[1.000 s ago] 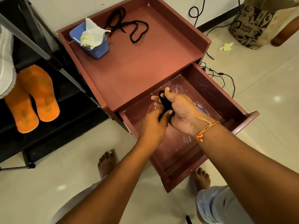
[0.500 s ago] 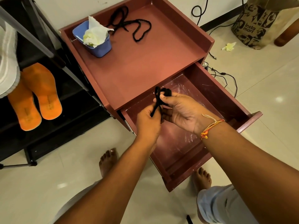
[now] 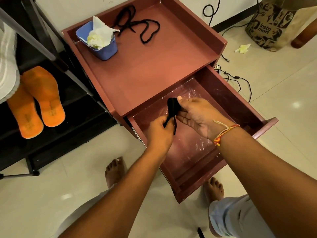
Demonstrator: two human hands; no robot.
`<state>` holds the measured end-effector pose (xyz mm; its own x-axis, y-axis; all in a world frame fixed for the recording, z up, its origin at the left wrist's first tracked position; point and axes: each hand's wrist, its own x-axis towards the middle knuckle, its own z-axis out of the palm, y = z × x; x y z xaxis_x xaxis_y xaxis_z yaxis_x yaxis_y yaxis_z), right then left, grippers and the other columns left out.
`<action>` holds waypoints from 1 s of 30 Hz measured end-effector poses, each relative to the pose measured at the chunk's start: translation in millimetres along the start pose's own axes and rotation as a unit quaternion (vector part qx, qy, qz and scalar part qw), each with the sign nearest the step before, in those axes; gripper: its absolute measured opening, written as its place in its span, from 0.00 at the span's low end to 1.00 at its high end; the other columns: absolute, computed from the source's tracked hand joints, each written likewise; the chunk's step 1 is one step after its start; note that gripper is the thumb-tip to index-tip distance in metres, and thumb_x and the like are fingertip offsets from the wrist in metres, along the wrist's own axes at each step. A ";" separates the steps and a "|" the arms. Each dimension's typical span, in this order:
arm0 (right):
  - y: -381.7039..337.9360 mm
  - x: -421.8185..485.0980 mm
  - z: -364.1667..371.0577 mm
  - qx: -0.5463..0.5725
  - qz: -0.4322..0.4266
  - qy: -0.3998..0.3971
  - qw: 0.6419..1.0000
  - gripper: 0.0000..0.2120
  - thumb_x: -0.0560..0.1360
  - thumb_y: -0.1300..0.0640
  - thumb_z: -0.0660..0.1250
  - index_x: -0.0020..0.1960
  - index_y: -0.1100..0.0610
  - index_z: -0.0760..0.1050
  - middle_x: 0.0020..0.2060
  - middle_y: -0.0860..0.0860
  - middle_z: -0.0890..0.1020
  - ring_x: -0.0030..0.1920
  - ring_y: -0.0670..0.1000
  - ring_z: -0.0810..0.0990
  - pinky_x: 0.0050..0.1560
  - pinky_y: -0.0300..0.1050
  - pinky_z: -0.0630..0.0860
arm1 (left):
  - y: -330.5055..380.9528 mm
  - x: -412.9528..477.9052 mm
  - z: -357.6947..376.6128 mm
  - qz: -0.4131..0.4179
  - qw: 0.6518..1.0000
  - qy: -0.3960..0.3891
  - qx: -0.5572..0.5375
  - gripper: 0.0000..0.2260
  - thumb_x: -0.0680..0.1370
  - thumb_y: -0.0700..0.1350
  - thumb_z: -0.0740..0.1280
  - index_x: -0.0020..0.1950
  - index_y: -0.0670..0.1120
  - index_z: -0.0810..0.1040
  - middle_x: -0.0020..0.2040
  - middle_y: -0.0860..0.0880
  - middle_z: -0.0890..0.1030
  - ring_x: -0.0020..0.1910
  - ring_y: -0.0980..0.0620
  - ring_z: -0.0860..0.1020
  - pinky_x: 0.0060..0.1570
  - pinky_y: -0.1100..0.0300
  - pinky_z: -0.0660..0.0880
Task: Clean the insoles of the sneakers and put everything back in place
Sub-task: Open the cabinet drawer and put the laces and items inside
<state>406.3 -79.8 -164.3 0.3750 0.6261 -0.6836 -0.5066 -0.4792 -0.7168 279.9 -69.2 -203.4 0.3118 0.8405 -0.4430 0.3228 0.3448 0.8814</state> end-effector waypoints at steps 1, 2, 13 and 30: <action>1.6 0.7 -0.1 0.007 0.004 -0.009 1.000 0.10 0.78 0.56 0.70 0.54 0.61 0.74 0.53 0.59 0.85 0.53 0.54 0.85 0.60 0.52 0.80 | 0.8 0.2 -0.2 -0.002 1.000 0.009 -0.008 0.10 0.83 0.46 0.65 0.45 0.46 0.83 0.33 0.51 0.76 0.35 0.51 0.73 0.40 0.51 0.73; 3.7 1.1 0.0 0.002 0.011 -0.016 1.000 0.12 0.78 0.57 0.71 0.56 0.63 0.74 0.54 0.61 0.84 0.53 0.55 0.85 0.60 0.52 0.80 | 0.1 1.5 -0.1 -0.006 1.000 0.019 -0.018 0.10 0.83 0.46 0.65 0.47 0.45 0.83 0.33 0.51 0.76 0.35 0.52 0.72 0.41 0.51 0.73; 38.0 9.1 14.5 -0.019 0.052 0.013 0.998 0.08 0.78 0.62 0.70 0.55 0.64 0.78 0.46 0.61 0.83 0.46 0.56 0.83 0.45 0.50 0.83 | 5.1 -3.7 1.6 -0.037 0.992 -0.097 0.073 0.12 0.81 0.48 0.62 0.64 0.52 0.76 0.64 0.50 0.69 0.59 0.49 0.75 0.53 0.58 0.76; 106.4 120.4 42.0 -0.621 -0.163 0.063 0.764 0.10 0.77 0.58 0.66 0.55 0.60 0.82 0.52 0.61 0.80 0.48 0.61 0.81 0.48 0.50 0.78 | -6.0 26.7 -38.4 -0.130 0.988 0.082 0.011 0.23 0.81 0.33 0.59 0.75 0.44 0.68 0.73 0.46 0.70 0.56 0.56 0.70 0.43 0.70 0.67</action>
<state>365.0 -29.5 -317.0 0.4357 0.8099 -0.3926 0.7272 -0.5739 -0.3767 252.0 -32.8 -214.2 0.0671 0.7813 -0.6205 0.3931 0.5509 0.7362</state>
